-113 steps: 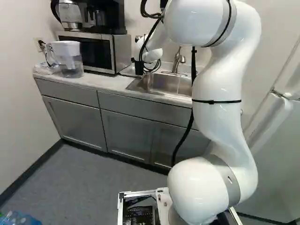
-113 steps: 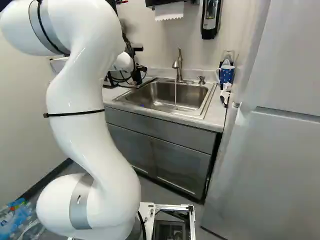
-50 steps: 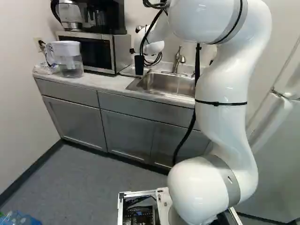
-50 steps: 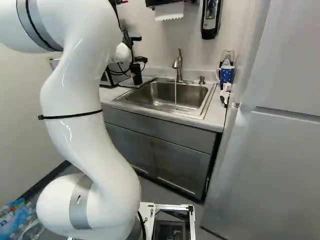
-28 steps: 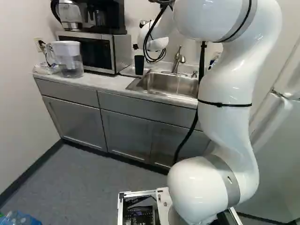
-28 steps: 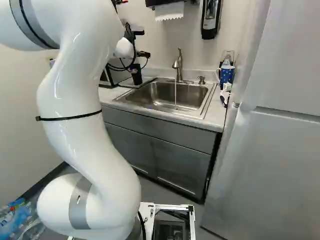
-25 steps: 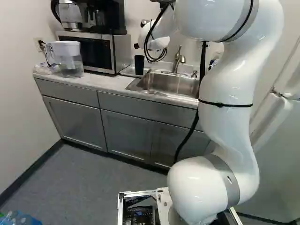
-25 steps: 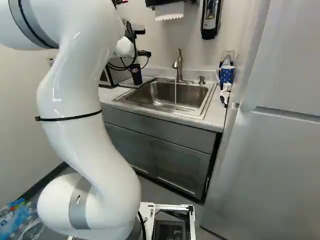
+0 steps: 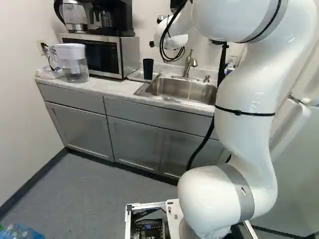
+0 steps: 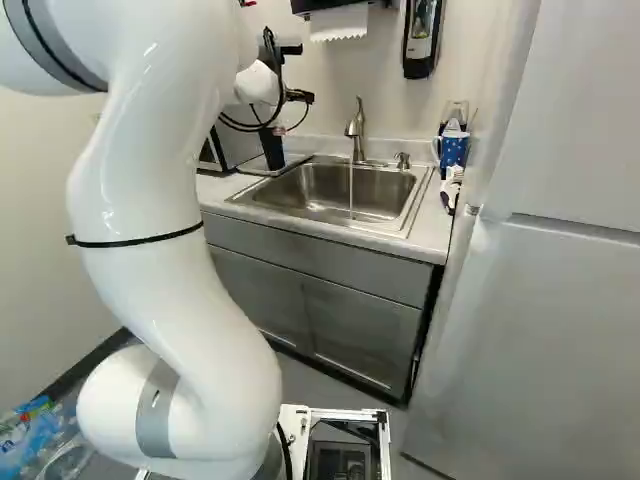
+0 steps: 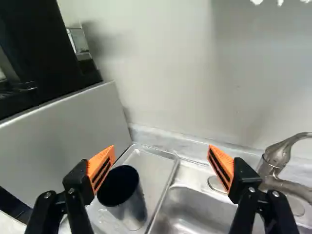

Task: Rinse the cup and place it in the tray

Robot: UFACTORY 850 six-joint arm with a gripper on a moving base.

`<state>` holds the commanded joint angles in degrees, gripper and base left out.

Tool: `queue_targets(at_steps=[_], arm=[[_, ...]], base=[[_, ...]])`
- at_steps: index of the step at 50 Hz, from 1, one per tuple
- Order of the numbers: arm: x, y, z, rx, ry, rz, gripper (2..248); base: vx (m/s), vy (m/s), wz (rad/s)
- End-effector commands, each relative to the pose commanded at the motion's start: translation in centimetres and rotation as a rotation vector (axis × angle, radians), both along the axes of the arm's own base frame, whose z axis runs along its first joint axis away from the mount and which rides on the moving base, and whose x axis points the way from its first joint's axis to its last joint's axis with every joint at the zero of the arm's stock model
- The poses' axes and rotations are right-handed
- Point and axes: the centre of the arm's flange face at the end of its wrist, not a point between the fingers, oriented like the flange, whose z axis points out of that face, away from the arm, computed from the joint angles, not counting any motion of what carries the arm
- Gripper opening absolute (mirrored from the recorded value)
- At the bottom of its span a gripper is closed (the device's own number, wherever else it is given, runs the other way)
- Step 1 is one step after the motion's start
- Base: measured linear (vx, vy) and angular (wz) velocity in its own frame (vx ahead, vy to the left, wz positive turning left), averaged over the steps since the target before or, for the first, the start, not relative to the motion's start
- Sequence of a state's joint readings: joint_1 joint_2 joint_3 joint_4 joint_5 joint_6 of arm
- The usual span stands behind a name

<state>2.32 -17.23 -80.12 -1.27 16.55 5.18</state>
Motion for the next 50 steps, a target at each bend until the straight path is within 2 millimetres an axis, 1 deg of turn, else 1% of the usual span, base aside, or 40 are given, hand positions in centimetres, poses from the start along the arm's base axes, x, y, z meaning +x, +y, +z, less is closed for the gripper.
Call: queue_targets(at_steps=[21, 50], arm=[[-0.3, -3.4, 1.9, -0.001, 0.011, -0.053, 247], [0.6, -8.1, 4.4, -0.001, 0.023, -0.125, 247]], base=[[0.0, 0.0, 0.0], [0.0, 0.0, 0.0]])
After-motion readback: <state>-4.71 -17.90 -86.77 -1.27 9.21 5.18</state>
